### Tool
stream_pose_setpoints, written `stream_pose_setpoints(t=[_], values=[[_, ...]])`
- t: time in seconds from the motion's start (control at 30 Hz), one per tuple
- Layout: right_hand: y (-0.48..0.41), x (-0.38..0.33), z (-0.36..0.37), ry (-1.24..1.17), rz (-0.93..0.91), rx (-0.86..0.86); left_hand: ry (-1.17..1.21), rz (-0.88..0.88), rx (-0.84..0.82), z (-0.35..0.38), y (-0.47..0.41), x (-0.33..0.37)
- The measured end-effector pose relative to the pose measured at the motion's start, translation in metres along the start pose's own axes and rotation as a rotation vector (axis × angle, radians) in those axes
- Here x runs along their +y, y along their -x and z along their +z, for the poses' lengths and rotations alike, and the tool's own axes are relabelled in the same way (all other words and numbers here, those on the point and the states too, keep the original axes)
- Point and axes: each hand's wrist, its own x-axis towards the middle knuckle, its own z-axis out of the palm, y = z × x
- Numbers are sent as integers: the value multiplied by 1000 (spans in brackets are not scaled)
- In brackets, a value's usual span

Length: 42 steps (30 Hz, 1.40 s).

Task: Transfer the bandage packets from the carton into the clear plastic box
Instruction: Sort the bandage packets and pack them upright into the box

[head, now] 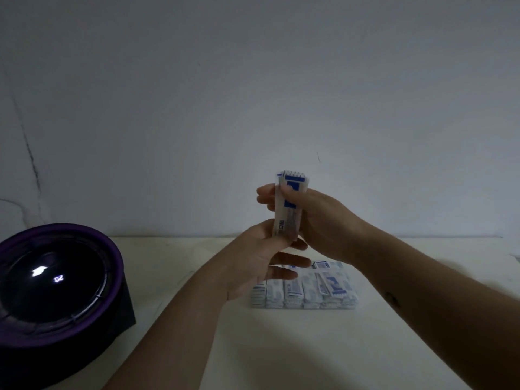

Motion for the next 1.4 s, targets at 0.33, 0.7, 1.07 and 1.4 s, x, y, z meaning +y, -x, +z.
stream_pose_setpoints(t=[0.33,0.7,1.07,1.4], values=[[15,-5,-16,555,-244,225,-13,-62,-73,7,3,-1],[18,-21,-15,535,-201,159,85,21,6,5,-2,0],[6,-6,-23,688,-209,239,-394,81,154,5,-6,-5],[-33,57,-58,509,442,194,-1374,-37,246,-13,-20,-43]])
